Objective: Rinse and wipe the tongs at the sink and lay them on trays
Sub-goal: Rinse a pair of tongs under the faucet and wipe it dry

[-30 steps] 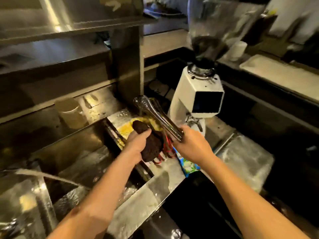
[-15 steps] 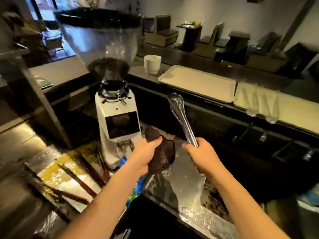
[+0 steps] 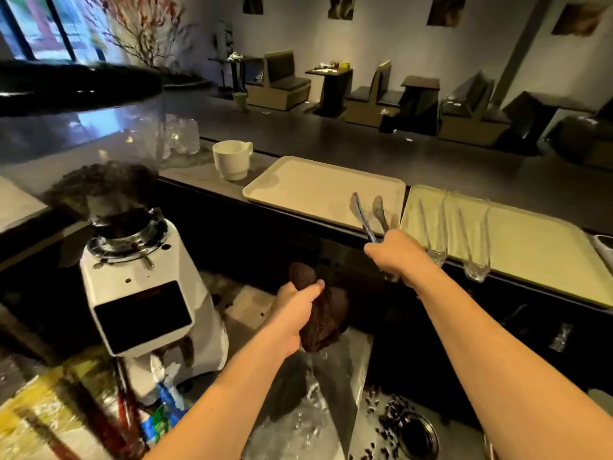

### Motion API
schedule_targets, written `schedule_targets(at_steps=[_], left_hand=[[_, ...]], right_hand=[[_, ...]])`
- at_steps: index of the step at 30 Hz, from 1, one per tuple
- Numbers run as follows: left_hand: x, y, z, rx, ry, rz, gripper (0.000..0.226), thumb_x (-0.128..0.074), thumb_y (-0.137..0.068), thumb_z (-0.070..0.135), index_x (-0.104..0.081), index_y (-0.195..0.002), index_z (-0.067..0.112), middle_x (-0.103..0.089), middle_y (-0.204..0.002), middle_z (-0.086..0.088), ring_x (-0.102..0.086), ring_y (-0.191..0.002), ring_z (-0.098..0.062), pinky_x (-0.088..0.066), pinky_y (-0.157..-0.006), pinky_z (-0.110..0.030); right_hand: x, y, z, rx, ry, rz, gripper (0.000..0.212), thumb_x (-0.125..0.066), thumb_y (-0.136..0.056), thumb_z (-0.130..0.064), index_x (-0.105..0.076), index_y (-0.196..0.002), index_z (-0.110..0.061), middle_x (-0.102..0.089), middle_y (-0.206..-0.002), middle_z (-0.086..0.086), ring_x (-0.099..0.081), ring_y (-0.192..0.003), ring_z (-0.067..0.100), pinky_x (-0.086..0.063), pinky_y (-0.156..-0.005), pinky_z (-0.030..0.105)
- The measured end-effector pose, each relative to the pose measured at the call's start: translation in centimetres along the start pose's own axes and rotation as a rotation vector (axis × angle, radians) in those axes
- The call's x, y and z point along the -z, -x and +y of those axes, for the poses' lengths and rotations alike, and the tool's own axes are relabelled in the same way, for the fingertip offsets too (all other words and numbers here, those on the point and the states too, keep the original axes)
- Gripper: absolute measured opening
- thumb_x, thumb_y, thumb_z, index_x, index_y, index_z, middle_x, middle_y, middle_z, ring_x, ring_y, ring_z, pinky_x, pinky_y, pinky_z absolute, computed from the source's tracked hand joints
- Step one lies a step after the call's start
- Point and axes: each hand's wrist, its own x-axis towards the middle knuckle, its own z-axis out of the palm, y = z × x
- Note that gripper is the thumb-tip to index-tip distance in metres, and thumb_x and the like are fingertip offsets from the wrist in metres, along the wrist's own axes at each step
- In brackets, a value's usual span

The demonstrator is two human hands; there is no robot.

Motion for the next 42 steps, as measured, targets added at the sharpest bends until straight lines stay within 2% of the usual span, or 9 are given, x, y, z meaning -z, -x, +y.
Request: schedule_targets(at_steps=[6, 12, 17, 20, 25, 27, 33, 40, 42], left_hand=[[-1.6, -2.1, 0.2, 0.017, -0.040, -0.019, 0.021, -0.064, -0.094, 0.020, -0.068, -0.111, 0.007, -0.075, -0.104, -0.022, -0.073, -0.096, -0.039, -0.055, -0.092, -0.058], [-1.9, -3.0, 0.3, 0.020, -0.042, -0.009, 0.014, -0.062, -0.095, 0.018, -0.072, -0.101, 0.010, -0.076, -0.101, -0.022, -0.072, -0.097, -0.040, -0.054, -0.093, -0.059], [-1.2, -3.2, 0.7, -0.004, -0.054, 0.001, 0.012, -0.065, -0.094, 0.019, -0.073, -0.099, 0.012, -0.077, -0.098, -0.018, -0.074, -0.095, -0.037, -0.055, -0.092, -0.056], [-0.7, -3.0, 0.9, -0.016, -0.054, 0.029, 0.012, -0.068, -0.092, 0.020, -0.072, -0.098, 0.012, -0.076, -0.099, -0.019, -0.073, -0.095, -0.037, -0.055, -0.093, -0.057], [1.3, -1.5, 1.1, 0.002, 0.034, 0.067, 0.015, -0.068, -0.092, 0.019, -0.068, -0.103, 0.009, -0.073, -0.110, -0.023, -0.071, -0.102, -0.038, -0.052, -0.096, -0.059], [2.7, -0.6, 0.9, -0.012, 0.066, 0.094, 0.016, -0.067, -0.093, 0.019, -0.069, -0.106, 0.010, -0.073, -0.111, -0.021, -0.070, -0.104, -0.038, -0.052, -0.097, -0.059], [8.7, 4.2, 0.0, 0.001, 0.173, 0.184, 0.028, -0.063, -0.095, 0.016, -0.064, -0.119, 0.001, -0.071, -0.106, -0.022, -0.070, -0.096, -0.035, -0.056, -0.088, -0.047], [19.8, 12.1, -1.7, -0.021, 0.285, 0.258, 0.013, -0.059, -0.096, 0.012, -0.067, -0.105, 0.006, -0.075, -0.091, -0.018, -0.073, -0.075, -0.029, -0.060, -0.075, -0.042], [23.4, 14.4, -2.6, -0.035, 0.326, 0.298, 0.011, -0.059, -0.095, 0.010, -0.068, -0.100, 0.006, -0.076, -0.081, -0.014, -0.074, -0.066, -0.026, -0.062, -0.065, -0.037]], right_hand=[[1.2, -3.7, -1.1, 0.034, 0.511, 0.126, 0.030, -0.055, -0.082, -0.047, -0.055, -0.088, -0.018, -0.055, -0.077, 0.001, -0.056, -0.075, 0.026, -0.042, -0.061, 0.032], [0.4, -6.7, -1.8, 0.013, 0.390, 0.145, 0.038, -0.055, -0.083, -0.044, -0.065, -0.103, -0.013, -0.055, -0.087, 0.006, -0.051, -0.077, 0.027, -0.037, -0.057, 0.031], [-0.5, -8.5, -1.4, -0.064, 0.181, 0.141, 0.064, -0.061, -0.082, -0.056, -0.055, -0.118, -0.004, -0.067, -0.100, 0.010, -0.065, -0.093, 0.032, -0.044, -0.067, 0.034], [-0.1, -7.8, -1.3, -0.058, 0.271, 0.267, 0.074, -0.054, -0.082, -0.066, -0.048, -0.125, -0.005, -0.067, -0.109, 0.012, -0.065, -0.101, 0.035, -0.041, -0.066, 0.036], [-1.9, -2.9, -2.1, 0.206, 0.373, 0.461, 0.047, -0.045, -0.091, -0.053, -0.053, -0.106, -0.009, -0.069, -0.095, 0.015, -0.065, -0.089, 0.038, -0.036, -0.062, 0.036], [-4.0, -0.5, -2.9, 0.297, 0.321, 0.403, 0.035, -0.046, -0.091, -0.048, -0.051, -0.094, -0.013, -0.066, -0.086, 0.012, -0.064, -0.084, 0.037, -0.035, -0.061, 0.036], [-11.7, 5.4, -4.9, 0.438, 0.008, -0.089, 0.020, -0.058, -0.084, -0.043, -0.052, -0.077, -0.025, -0.055, -0.070, -0.007, -0.053, -0.068, 0.022, -0.034, -0.057, 0.033], [-22.3, 12.8, -9.8, 0.609, -0.130, -0.369, 0.018, -0.064, -0.085, -0.029, -0.054, -0.071, -0.024, -0.060, -0.067, -0.007, -0.057, -0.068, 0.015, -0.037, -0.058, 0.026], [-25.2, 15.4, -11.5, 0.614, -0.155, -0.386, 0.018, -0.065, -0.086, -0.029, -0.055, -0.071, -0.024, -0.061, -0.068, -0.005, -0.057, -0.068, 0.013, -0.040, -0.063, 0.031]])
